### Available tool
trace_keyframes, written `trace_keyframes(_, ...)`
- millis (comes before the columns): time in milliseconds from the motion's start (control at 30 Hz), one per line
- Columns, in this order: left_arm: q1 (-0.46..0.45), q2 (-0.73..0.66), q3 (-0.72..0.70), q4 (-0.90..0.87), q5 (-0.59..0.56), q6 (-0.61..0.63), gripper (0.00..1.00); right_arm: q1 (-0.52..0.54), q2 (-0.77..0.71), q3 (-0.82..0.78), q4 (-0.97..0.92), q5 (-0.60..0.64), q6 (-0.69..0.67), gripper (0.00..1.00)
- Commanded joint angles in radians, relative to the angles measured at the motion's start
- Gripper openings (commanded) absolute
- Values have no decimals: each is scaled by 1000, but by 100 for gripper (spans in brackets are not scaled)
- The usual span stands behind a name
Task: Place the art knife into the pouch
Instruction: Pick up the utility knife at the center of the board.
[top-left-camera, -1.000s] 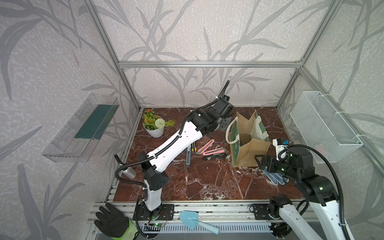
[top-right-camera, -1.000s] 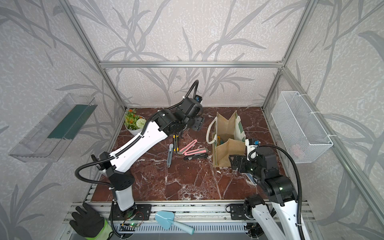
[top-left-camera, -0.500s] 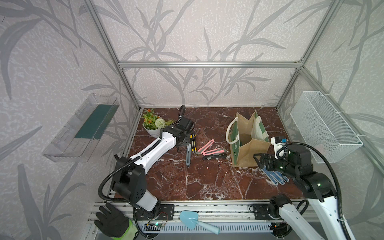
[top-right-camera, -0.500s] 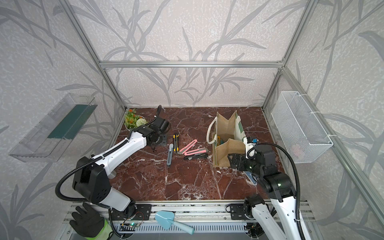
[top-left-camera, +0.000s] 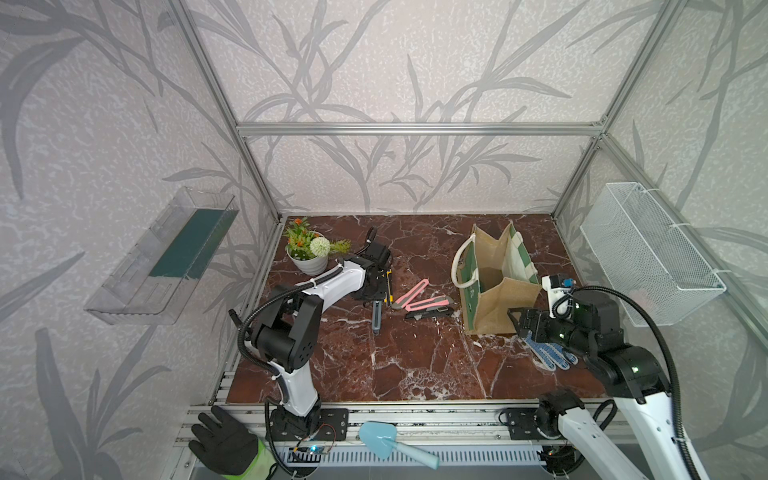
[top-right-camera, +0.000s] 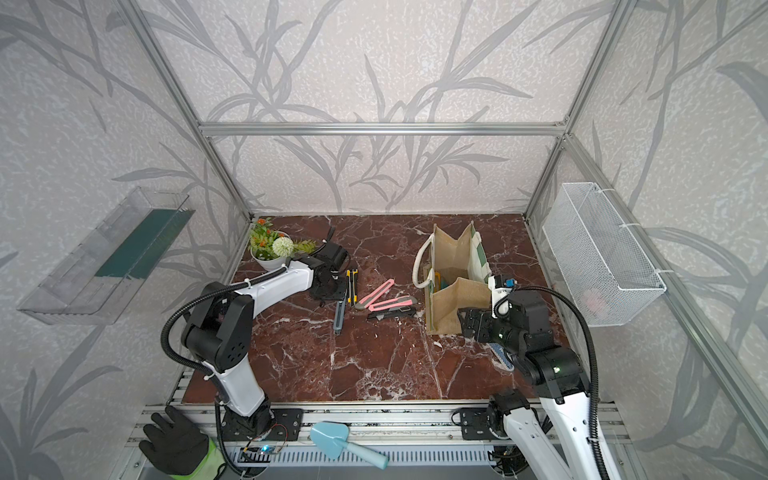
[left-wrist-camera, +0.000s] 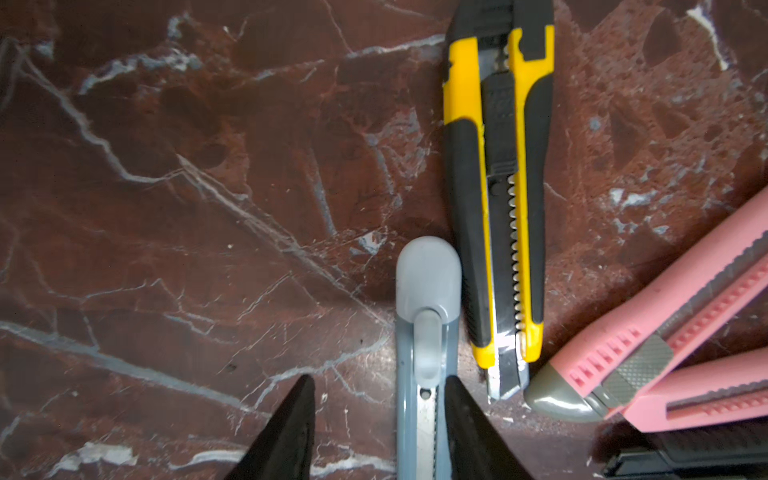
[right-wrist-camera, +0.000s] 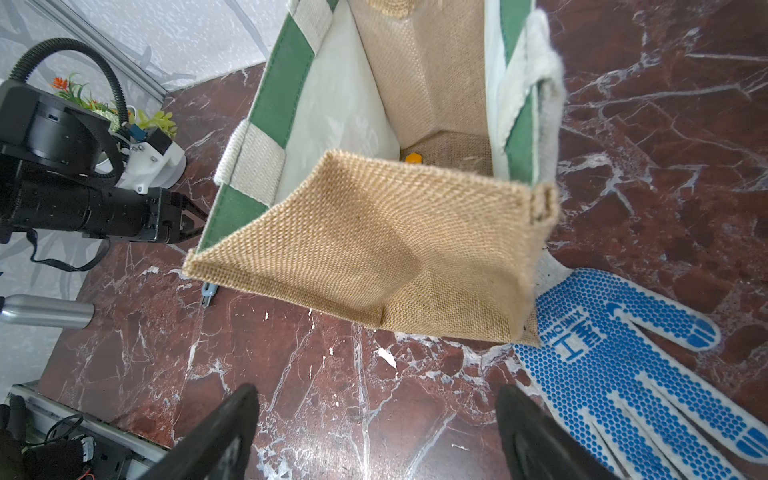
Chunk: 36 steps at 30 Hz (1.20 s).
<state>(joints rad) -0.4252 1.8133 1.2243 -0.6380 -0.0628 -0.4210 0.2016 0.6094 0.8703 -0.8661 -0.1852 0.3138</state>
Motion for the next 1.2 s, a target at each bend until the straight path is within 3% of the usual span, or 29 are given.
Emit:
trace_keyframes(0,8,30,37,7,27,7,48,-2,4,-2,-20,21,-10,90)
trace_keyframes(767,22,162,40,26,60,-6,27,-2,-5,22,-58,78,-14,90)
trace_keyframes(967,22,154,39,23,62,-10,17,-2,-3,21,-54,78,-11,90)
trace_keyframes(1167,4,93,54,1,52,5,14,-2,-1,14,-37,68,1,90)
